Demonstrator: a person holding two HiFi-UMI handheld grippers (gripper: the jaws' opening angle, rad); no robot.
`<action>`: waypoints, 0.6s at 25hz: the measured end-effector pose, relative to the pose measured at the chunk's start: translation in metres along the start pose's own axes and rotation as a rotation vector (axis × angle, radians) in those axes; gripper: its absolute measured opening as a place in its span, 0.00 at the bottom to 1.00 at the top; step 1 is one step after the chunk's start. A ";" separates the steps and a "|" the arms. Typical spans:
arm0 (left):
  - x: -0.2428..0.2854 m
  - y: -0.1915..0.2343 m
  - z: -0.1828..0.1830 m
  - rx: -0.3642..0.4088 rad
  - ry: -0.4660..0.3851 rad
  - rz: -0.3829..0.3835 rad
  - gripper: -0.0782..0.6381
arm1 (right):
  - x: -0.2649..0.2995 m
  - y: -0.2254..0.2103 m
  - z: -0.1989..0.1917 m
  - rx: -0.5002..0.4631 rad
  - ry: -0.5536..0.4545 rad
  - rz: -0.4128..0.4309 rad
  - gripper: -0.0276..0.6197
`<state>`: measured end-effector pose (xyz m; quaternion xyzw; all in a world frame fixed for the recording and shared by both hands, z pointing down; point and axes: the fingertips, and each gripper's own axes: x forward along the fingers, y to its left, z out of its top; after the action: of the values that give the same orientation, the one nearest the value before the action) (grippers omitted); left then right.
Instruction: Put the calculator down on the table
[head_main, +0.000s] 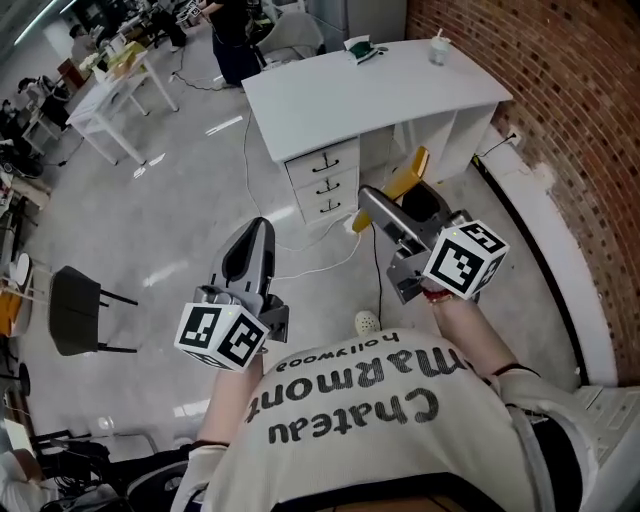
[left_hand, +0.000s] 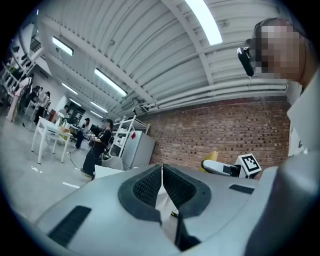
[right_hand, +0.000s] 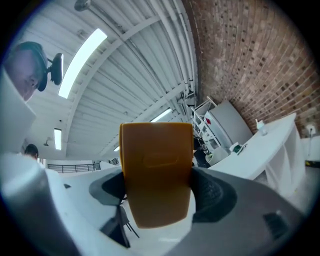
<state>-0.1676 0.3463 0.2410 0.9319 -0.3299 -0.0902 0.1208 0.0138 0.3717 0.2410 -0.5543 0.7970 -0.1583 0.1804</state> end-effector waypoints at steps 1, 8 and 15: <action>0.014 0.005 0.002 0.001 -0.007 0.008 0.13 | 0.012 -0.010 0.005 0.009 0.000 0.016 0.65; 0.110 0.024 0.020 0.038 -0.082 0.028 0.13 | 0.080 -0.065 0.060 -0.037 -0.022 0.151 0.65; 0.185 0.026 0.006 0.024 -0.124 0.014 0.12 | 0.115 -0.117 0.067 -0.085 0.041 0.227 0.65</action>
<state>-0.0426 0.2082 0.2266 0.9235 -0.3445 -0.1431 0.0896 0.1051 0.2209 0.2219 -0.4645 0.8640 -0.1141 0.1570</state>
